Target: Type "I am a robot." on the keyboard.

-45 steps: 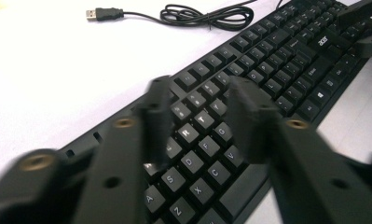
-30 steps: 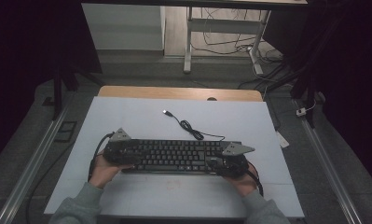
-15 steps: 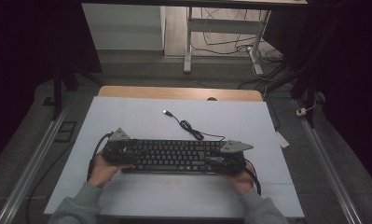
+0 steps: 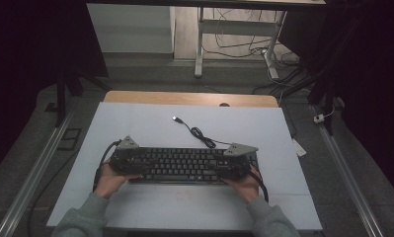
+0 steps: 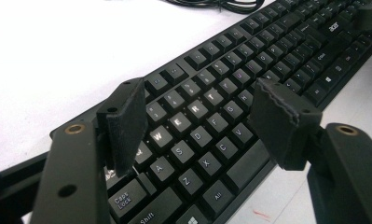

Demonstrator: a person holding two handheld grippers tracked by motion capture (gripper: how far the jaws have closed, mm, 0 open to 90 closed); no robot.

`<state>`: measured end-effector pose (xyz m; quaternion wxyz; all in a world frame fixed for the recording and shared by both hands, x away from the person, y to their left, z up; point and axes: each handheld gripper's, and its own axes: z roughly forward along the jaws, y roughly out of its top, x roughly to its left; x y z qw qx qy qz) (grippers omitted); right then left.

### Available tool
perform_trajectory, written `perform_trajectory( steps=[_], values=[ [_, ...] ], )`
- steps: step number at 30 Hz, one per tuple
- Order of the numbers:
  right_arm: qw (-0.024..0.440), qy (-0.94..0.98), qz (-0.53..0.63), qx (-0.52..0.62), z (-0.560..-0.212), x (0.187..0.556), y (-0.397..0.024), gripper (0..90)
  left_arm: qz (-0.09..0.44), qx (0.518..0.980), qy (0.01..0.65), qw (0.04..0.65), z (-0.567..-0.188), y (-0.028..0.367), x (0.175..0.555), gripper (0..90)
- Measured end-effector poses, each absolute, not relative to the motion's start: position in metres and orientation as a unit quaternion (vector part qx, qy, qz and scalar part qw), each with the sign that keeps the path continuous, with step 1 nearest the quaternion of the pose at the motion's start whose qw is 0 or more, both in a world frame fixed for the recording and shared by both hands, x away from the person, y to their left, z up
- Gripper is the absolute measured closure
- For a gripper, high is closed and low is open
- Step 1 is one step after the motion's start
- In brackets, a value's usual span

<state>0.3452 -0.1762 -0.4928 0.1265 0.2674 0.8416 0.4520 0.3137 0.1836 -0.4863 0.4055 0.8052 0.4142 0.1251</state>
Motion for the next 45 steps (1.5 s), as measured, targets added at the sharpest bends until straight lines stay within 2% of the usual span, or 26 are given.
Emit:
perform_trajectory(
  steps=[6,10,21,37,45],
  values=[
    [0.093,0.857,0.438,0.257,-0.495,0.351,-0.161,81.6,0.123,0.809,0.413,0.401,-0.488,0.182,0.315,35.9],
    [0.075,0.87,0.422,0.243,-0.501,0.353,-0.147,89.5,0.121,0.81,0.413,0.398,-0.489,0.181,0.315,35.4],
    [0.077,0.889,0.397,0.216,-0.508,0.349,-0.124,89.6,0.119,0.814,0.411,0.393,-0.491,0.18,0.316,35.1],
    [0.091,0.899,0.374,0.208,-0.515,0.351,-0.116,89.8,0.12,0.816,0.409,0.39,-0.492,0.179,0.316,34.7],
    [0.093,0.887,0.401,0.21,-0.511,0.352,-0.122,89.8,0.121,0.816,0.409,0.39,-0.492,0.18,0.315,34.4]
  ],
)
